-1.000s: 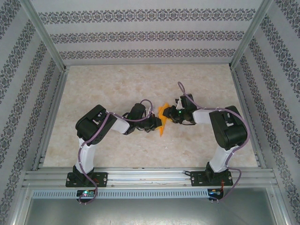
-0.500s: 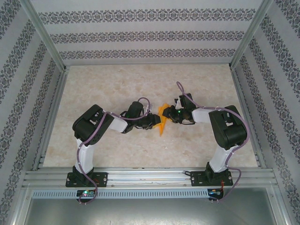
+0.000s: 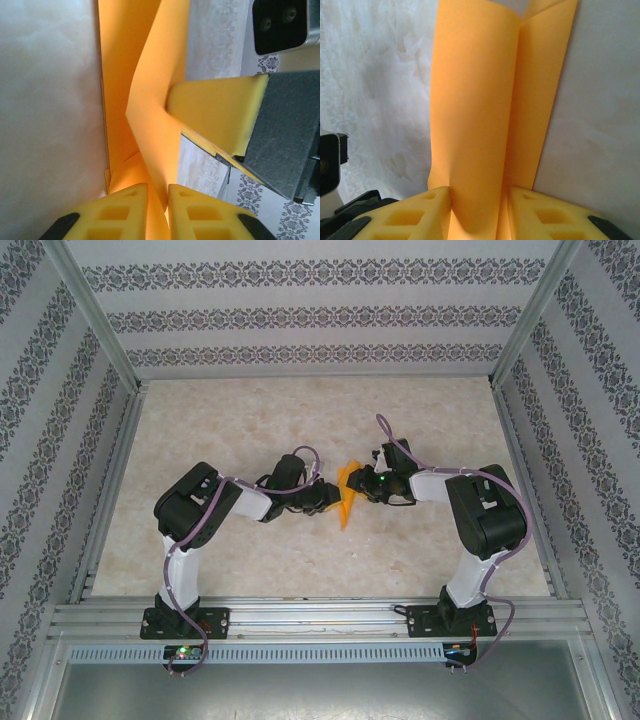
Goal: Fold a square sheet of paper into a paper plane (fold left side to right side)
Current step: Fold the wing for the fifth time at the center of the table.
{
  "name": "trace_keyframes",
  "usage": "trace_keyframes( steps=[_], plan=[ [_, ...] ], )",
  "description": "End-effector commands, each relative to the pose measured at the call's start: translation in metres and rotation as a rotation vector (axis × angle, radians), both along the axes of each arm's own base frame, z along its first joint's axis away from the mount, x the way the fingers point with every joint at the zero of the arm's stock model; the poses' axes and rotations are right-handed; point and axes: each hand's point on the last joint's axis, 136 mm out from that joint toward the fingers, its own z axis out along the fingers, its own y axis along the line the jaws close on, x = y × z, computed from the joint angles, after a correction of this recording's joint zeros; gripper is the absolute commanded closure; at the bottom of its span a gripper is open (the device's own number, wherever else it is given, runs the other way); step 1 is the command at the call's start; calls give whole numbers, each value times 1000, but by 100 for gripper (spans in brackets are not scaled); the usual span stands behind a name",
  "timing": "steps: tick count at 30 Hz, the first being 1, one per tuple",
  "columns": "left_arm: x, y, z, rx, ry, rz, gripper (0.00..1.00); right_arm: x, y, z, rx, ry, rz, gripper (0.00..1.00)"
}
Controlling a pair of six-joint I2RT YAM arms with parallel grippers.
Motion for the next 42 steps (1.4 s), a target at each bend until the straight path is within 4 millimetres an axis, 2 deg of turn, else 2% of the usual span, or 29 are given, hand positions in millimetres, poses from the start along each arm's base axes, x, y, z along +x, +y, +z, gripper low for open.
trace_keyframes(
  steps=[1,13,42],
  plan=[
    [11,3,-2,14,-23,2,85,-23,-7,-32,-95,100,22,63],
    [12,10,-14,62,-22,-7,92,-27,-8,-36,-136,113,48,63],
    [12,12,-35,154,-7,-86,94,-30,-10,-41,-172,128,73,63]
  ],
)
